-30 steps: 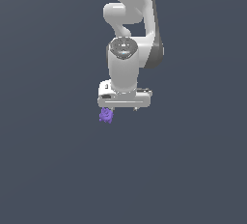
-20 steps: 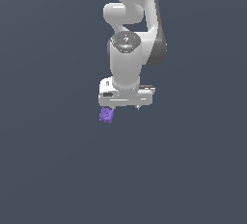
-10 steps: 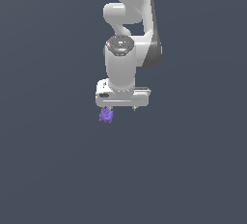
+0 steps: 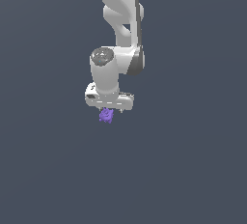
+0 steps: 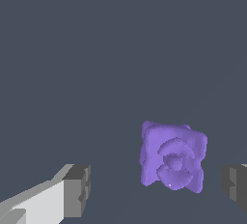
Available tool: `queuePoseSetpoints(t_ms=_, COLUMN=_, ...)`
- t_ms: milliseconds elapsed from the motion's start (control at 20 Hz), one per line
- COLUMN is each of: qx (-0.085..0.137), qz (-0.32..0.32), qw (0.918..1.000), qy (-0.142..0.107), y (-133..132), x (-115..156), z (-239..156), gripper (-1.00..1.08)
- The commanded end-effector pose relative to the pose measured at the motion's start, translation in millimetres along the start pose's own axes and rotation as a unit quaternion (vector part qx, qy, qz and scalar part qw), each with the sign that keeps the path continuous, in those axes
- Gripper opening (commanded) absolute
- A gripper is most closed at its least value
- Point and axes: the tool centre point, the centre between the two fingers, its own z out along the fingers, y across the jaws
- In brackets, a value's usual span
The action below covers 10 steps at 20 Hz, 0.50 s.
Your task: Pick up the object and move it to a goal position.
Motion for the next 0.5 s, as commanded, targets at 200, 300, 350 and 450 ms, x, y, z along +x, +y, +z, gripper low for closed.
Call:
queuePoseSetpoints(t_ms=200, qx=-0.002, qz=0.032, qw=0.9995, qy=0.004, y=27.7, x=-13.3, z=21.5, gripper=1.0)
queuePoseSetpoints(t_ms=300, qx=-0.003, qz=0.037, qw=0.9993, qy=0.004, y=31.8, x=-15.5, z=24.5, gripper=1.0)
queuePoseSetpoints(t_ms=350, qx=-0.003, qz=0.038, qw=0.9993, qy=0.004, y=33.0, x=-16.2, z=25.4, gripper=1.0)
queuePoseSetpoints(t_ms=450, qx=-0.003, qz=0.039, qw=0.9992, qy=0.004, y=34.1, x=-16.7, z=26.1, gripper=1.0)
